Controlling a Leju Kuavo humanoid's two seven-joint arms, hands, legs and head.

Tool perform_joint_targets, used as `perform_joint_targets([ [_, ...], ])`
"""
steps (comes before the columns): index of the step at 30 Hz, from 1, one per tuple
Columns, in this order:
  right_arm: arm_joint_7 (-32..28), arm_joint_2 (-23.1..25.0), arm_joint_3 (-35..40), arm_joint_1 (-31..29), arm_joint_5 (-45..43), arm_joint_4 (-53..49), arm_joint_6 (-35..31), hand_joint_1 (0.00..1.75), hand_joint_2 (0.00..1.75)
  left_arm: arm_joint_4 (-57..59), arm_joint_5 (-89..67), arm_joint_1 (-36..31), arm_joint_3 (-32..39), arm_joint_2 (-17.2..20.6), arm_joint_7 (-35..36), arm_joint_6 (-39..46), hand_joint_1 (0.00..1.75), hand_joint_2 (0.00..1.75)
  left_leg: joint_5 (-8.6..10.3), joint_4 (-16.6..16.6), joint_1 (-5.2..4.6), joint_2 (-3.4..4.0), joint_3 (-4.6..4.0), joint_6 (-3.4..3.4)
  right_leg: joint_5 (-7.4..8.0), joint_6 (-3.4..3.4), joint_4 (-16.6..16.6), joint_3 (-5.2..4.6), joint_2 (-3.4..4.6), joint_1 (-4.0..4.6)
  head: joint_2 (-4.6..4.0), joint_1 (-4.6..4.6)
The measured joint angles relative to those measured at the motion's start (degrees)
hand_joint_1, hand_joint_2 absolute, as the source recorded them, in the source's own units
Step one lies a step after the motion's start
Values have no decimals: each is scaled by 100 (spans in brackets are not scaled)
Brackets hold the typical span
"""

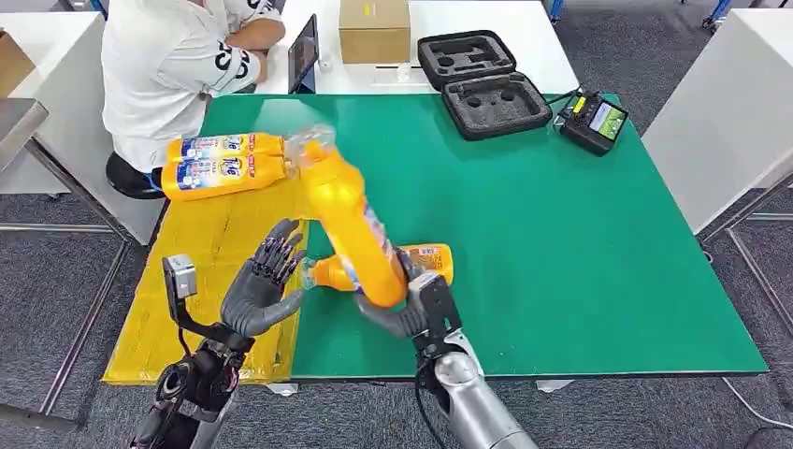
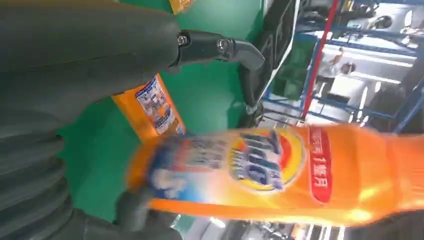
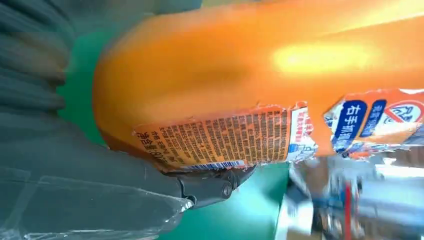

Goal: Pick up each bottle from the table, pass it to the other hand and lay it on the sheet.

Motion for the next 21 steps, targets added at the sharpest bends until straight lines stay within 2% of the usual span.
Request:
perform_joint_targets([
  [8, 22, 164, 676, -79, 230, 420, 28, 175, 175, 398, 188, -120, -72, 31, -35, 234, 0, 175, 0, -1, 2, 1, -2, -1, -2, -2, 0, -2, 0, 1, 0, 0],
  [21, 243, 162, 941, -362, 228, 1019, -57, 175, 175, 466, 546, -102, -134, 118, 22, 431, 0, 175, 1, 1, -1, 1, -1, 0, -1, -1, 0, -2, 0, -1, 0, -2],
])
